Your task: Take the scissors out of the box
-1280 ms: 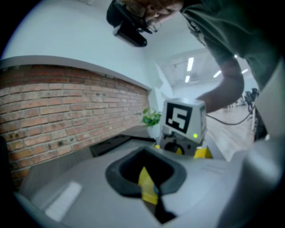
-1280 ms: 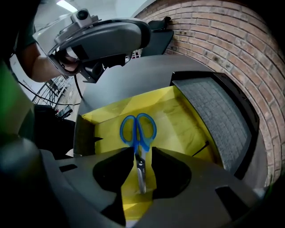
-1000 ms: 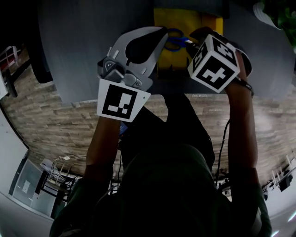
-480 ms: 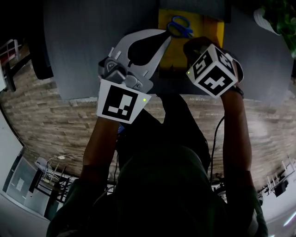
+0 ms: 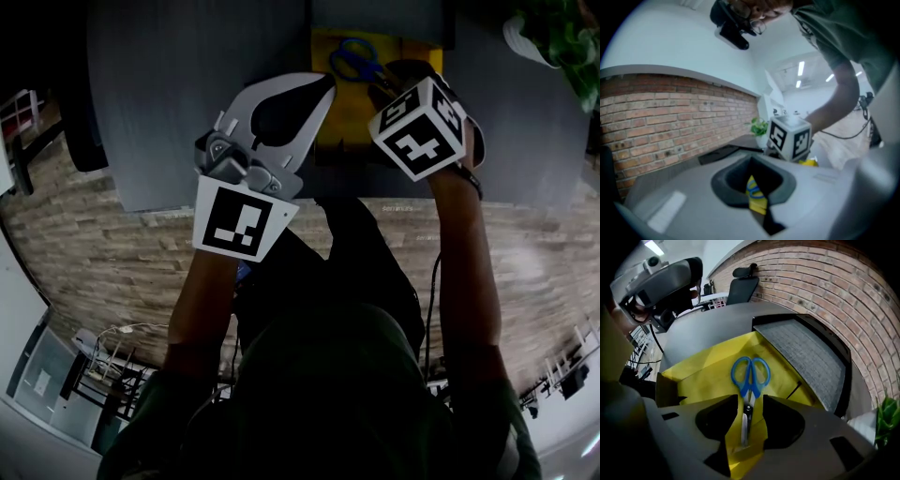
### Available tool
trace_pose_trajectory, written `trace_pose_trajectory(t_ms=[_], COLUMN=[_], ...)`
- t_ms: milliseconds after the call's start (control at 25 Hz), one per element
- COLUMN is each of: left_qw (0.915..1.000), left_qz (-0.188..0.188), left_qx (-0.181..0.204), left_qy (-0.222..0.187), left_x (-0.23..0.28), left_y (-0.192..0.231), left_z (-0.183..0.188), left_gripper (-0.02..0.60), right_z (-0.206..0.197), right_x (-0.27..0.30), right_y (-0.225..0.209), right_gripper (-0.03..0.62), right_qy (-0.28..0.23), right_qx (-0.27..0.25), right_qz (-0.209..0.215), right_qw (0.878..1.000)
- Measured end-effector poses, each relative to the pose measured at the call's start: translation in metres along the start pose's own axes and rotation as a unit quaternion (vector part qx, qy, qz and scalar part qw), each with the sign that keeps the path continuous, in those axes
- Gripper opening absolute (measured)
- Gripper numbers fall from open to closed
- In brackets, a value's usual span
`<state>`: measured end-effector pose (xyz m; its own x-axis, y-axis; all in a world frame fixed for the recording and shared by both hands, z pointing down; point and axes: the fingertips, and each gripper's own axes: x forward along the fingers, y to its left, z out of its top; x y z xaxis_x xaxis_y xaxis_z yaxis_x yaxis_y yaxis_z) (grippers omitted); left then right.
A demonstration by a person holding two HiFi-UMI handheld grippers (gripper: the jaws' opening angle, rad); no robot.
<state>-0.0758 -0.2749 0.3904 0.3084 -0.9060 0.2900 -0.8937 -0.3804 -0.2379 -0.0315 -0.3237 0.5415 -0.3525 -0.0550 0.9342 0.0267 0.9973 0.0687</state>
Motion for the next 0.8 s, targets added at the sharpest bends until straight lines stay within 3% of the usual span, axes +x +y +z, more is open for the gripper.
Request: trace_pose_trajectory(t_ms=[200, 360, 440, 800], left_qw=[1.0, 1.0, 1.0, 1.0], left_qz=[0.0, 0.002, 0.002, -0.003], left_qx=[-0.003, -0.001, 0.0, 0.004], left_qy=[0.003, 0.0, 0.0, 0.0], left_x=[0.001, 0.003, 0.003, 0.004], left_y=[-0.001, -0.001, -0.002, -0.003], left_z=[-0.003, 0.001, 0.002, 0.006], left_gripper=[0.0, 0.0, 0.0, 0.0], right_z=[0.0, 0.002, 0.001, 0.0], right_x=[0.003, 0.002, 0.001, -0.017], right_y=[0.001, 0.009, 0.012, 0.021], right_gripper=[0.157, 0.093, 0.061, 0.058], right_qy=[0.025, 0.034, 0.026, -0.043], right_qx=[0.004, -0.007, -0.013, 0.017], right_qz=[0.024, 0.052, 0.043, 0.02], right_qw=[0.999, 0.998, 0.999, 0.999])
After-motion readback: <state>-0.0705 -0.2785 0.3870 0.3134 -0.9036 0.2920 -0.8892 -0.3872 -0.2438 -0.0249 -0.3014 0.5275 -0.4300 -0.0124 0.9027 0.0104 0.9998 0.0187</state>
